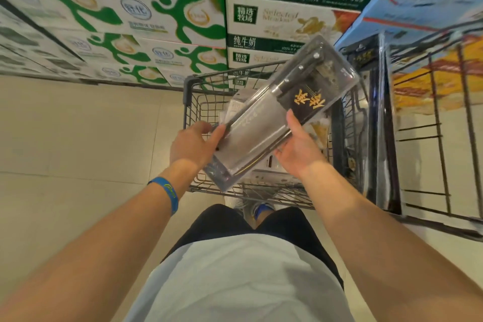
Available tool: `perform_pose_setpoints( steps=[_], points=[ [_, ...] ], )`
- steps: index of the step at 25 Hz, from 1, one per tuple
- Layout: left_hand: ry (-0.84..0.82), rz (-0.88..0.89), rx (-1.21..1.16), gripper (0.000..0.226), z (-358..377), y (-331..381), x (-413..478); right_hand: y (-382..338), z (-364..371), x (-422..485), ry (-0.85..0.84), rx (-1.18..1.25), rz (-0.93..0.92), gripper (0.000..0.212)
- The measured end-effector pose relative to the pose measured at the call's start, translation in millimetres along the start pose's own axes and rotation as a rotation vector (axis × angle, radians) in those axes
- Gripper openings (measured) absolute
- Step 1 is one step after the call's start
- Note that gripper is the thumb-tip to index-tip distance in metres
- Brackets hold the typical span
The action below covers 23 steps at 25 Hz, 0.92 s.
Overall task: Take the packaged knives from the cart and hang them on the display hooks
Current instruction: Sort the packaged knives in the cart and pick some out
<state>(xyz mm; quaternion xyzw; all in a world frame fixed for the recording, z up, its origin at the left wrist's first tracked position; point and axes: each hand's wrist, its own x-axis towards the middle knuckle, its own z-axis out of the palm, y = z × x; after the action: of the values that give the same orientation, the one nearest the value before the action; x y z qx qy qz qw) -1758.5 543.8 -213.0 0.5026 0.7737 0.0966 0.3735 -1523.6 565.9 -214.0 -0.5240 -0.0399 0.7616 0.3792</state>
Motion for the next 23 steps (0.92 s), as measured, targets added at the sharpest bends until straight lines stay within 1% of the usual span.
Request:
perform_pose_setpoints(
  steps=[2,3,6,7,9,10,11,12,14,15,17,19,21,23],
  points=[
    [-0.066,0.063,0.031,0.065,-1.3,7.7,0.5,5.8,5.6,0.2,-0.015,-0.009,0.003,0.064],
    [-0.07,0.096,0.061,0.068,-1.7,14.0,0.9,10.2,8.4,0.0,-0.018,-0.002,-0.003,0.061],
    [0.021,0.191,0.222,0.072,-2.0,34.6,10.8,27.4,11.5,-4.9,0.001,0.059,0.023,0.055],
    [0.006,0.217,0.263,0.071,-1.6,42.9,13.6,34.1,10.6,-7.1,0.015,0.108,0.056,0.054],
    [-0.112,0.204,0.274,0.07,0.6,56.7,20.1,49.5,7.1,-11.4,0.042,0.203,0.135,0.053],
    [-0.177,0.19,0.317,0.067,1.6,60.2,22.9,56.8,5.5,-13.7,0.051,0.201,0.186,0.052],
    [-0.224,0.194,0.407,0.061,2.1,60.7,23.7,64.5,2.7,-16.9,0.067,0.12,0.243,0.052],
    [-0.248,0.207,0.523,0.052,1.9,58.6,23.4,71.5,-1.7,-19.8,0.091,-0.067,0.296,0.052],
    [-0.241,0.228,0.776,0.038,-4.3,52.5,24.2,80.2,-13.5,-21.3,0.135,-0.582,0.338,0.047],
    [-0.233,0.219,0.917,0.032,-8.4,50.2,24.9,80.1,-20.4,-20.0,0.153,-0.757,0.317,0.043],
    [-0.231,0.176,1.14,0.026,-14.8,44.2,26.6,72.5,-32.7,-14.3,0.169,-0.985,0.212,0.033],
    [-0.286,0.165,1.267,0.021,-15.0,36.3,25.1,63.0,-46.7,-5.9,0.155,-1.15,0.11,0.025],
    [-0.31,0.219,1.367,0.019,-1.4,24.7,23.3,60.4,-65.0,4.3,0.138,-1.258,0.104,0.014],
    [-0.368,0.255,1.454,0.021,18.2,20.1,22.0,62.5,-83.5,13.6,0.118,-1.358,0.15,0.017]
  ],
)
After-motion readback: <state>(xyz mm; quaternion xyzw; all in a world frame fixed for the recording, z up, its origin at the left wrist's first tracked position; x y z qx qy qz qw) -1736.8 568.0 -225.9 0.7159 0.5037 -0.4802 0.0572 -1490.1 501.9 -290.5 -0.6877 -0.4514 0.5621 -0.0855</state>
